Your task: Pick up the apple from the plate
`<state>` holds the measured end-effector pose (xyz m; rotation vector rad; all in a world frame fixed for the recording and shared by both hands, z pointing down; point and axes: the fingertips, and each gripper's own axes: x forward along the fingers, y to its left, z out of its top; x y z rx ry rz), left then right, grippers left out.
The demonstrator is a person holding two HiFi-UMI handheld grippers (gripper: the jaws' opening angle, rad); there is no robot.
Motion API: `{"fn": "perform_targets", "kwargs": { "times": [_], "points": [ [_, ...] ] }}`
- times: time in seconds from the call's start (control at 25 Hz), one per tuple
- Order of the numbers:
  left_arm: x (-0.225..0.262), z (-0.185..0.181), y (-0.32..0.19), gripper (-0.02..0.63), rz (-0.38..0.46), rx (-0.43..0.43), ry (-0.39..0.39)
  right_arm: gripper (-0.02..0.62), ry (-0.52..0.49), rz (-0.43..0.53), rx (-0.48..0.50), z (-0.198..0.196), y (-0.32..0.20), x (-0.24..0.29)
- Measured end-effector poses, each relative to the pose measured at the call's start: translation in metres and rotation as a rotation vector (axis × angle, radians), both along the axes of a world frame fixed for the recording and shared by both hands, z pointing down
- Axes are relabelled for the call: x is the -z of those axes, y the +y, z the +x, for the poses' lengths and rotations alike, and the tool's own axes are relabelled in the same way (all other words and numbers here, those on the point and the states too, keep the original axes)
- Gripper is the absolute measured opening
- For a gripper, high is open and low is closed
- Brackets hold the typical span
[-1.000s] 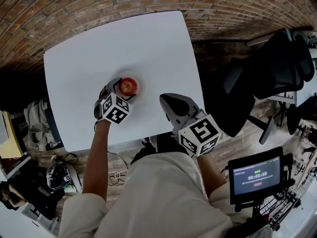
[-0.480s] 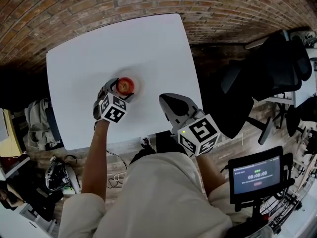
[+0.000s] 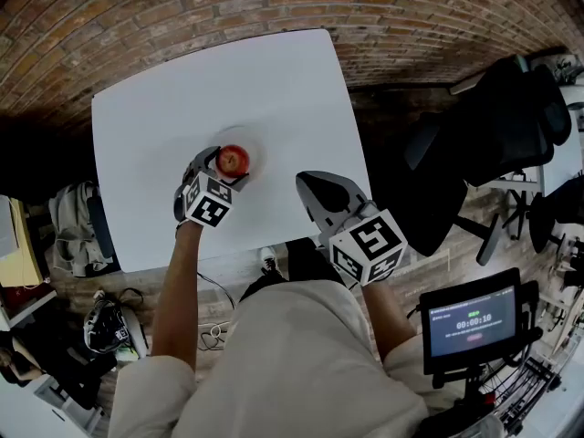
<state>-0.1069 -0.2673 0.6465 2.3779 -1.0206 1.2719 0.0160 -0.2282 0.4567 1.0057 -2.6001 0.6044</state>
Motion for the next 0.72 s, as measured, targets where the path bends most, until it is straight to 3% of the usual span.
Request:
{"fn": "perform_targets", "kwargs": {
  "times": [0.72],
  "points": [
    [0.045,0.003,0.021,0.383,0.067,-0.001,0.029,0.002,-0.015,0.056,0.012,-0.006,0.016,0.027]
  ]
}}
